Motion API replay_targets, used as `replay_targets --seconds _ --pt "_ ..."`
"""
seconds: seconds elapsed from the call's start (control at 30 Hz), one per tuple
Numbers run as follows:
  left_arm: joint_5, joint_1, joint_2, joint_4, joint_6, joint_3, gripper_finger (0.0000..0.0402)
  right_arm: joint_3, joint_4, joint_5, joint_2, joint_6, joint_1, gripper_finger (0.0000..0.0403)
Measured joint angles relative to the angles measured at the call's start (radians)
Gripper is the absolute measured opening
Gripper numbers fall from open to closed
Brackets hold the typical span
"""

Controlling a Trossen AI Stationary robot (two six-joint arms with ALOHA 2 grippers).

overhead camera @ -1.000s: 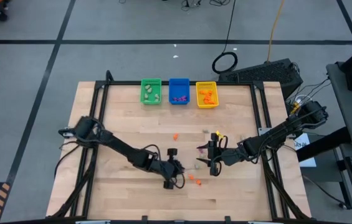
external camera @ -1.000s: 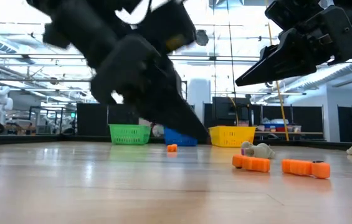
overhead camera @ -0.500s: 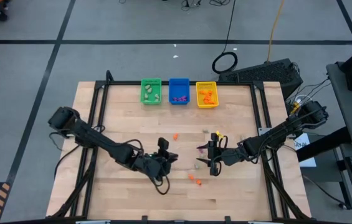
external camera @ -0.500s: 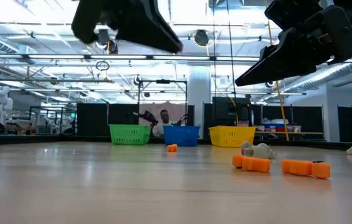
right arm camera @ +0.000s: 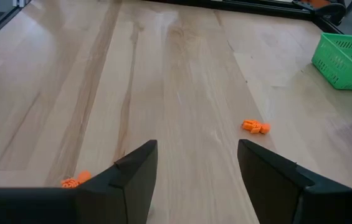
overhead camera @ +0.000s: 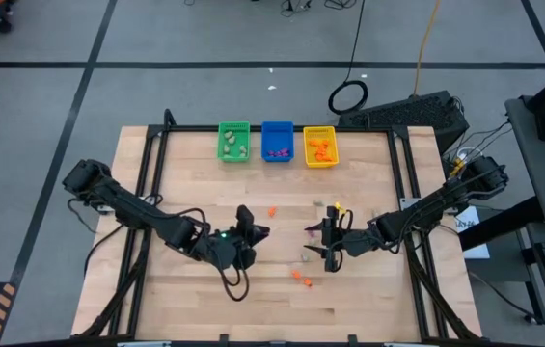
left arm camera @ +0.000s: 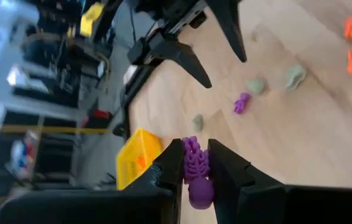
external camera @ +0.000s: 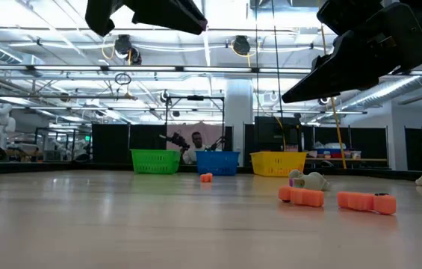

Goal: Sort Halloween decoration
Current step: Put the purple skeleton toy into the blue bin

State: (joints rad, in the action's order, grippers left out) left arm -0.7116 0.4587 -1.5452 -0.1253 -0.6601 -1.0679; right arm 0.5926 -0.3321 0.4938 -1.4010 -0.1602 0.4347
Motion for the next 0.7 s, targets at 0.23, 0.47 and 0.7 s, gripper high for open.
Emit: replay_targets --seconds 0.23,0.47,0.7 --pt "-0.006 -0.001 0.0 0.003 -0.339 0.0 0.0052 0.0 0.0 0.0 0.0 -0.003 0.0 0.021" --pt "-0.006 -0.001 0.0 0.003 -0.554 0.0 0.0052 0.0 0.0 0.0 0.0 -0.003 0.0 0.021" --pt "-0.006 -0.001 0.0 0.004 -0.553 0.0 0.0052 0.0 0.0 0.0 0.0 -0.003 0.0 0.021"
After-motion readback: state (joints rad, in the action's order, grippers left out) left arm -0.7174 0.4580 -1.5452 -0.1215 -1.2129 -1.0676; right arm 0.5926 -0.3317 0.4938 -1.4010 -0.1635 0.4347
